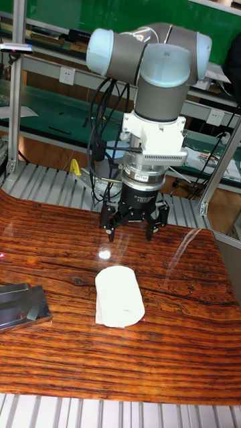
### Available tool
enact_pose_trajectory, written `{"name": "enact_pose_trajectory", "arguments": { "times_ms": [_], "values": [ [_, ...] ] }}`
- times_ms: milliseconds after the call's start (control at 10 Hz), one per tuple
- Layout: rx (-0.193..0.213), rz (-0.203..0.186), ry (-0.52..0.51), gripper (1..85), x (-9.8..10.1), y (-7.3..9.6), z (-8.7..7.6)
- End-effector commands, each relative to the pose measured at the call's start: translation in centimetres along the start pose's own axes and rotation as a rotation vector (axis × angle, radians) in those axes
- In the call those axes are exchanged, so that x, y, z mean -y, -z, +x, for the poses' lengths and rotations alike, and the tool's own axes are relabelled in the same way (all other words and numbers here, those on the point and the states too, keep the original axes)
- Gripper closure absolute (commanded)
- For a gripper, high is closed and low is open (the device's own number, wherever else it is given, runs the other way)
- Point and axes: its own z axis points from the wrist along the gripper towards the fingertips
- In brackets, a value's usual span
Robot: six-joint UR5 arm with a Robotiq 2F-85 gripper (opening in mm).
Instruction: Put the toilet paper on its holder
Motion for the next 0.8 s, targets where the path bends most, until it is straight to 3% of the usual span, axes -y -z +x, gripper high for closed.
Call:
{"name": "enact_pose_trajectory", "arguments": {
  "times_ms": [0,700],
  "values": [
    [0.011,-0.019,0.013,4.0,-0.4,-0.5,-0.8],
    [0.015,-0.015,0.031,4.0,0.9,-0.9,-0.9]
  ]
}}
